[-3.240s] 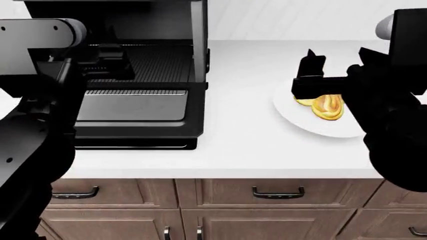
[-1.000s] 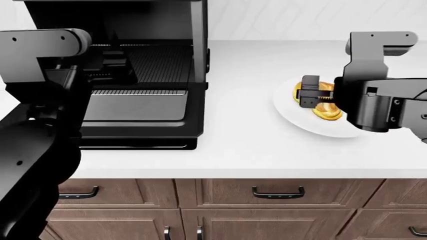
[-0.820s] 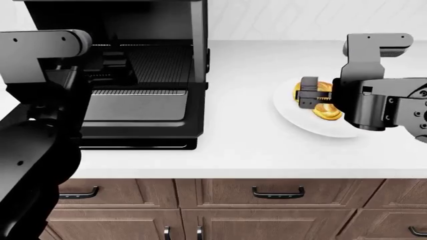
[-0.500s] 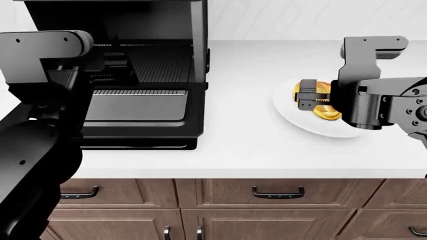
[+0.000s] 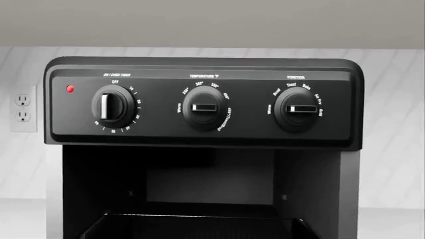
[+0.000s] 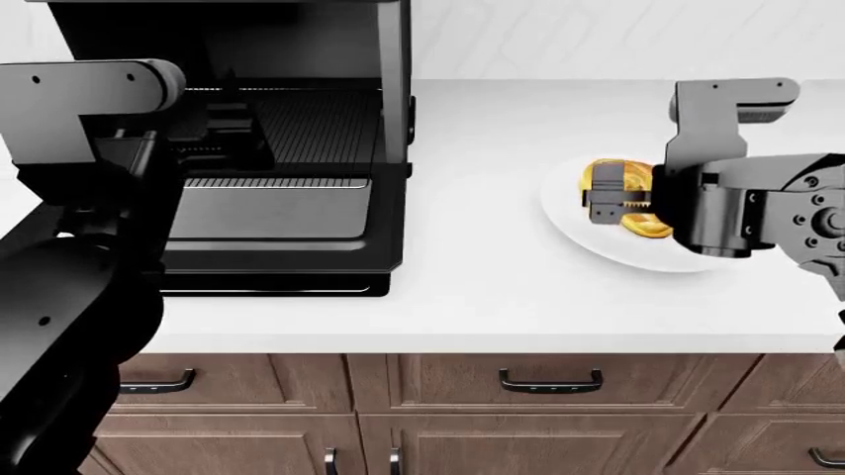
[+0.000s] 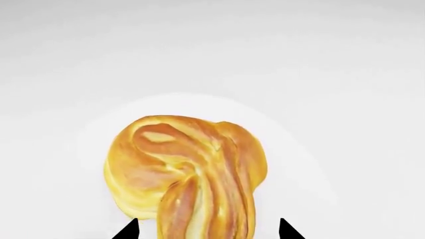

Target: Place the bread on the rack of the toaster oven.

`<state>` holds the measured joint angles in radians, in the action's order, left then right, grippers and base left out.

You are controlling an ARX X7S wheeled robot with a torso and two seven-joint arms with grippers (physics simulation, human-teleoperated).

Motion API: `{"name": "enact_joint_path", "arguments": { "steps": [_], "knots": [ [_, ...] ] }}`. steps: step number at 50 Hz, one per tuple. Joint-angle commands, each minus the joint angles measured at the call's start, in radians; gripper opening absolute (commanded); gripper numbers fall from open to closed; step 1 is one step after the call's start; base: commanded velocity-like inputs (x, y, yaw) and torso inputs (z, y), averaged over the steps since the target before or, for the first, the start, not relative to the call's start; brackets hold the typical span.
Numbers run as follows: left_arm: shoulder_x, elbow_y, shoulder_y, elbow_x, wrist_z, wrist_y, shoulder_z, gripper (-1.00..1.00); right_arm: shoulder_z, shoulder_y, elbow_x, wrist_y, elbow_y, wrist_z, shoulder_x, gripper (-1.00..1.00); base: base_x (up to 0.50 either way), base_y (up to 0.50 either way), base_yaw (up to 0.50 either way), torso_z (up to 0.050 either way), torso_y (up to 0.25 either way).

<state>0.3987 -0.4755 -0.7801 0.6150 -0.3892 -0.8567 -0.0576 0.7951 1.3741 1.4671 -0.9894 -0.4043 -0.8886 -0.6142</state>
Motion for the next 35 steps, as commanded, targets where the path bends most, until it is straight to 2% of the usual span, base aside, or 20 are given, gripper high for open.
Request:
{"name": "enact_joint_path", "arguments": {
  "steps": [1,35],
  "knots": [
    [0.002,-0.002,0.001,0.004,-0.003,0.000,-0.001,1.00,0.003,-0.007,0.004,-0.005,-0.005,-0.005,-0.001,1.00,0.00,0.00,0.00,0.000,0.000],
    [0.005,0.021,-0.003,-0.002,-0.003,0.020,-0.016,1.00,0.042,0.033,-0.055,0.006,-0.111,0.067,0.040,1.00,0.00,0.00,0.00,0.000,0.000]
  ]
}}
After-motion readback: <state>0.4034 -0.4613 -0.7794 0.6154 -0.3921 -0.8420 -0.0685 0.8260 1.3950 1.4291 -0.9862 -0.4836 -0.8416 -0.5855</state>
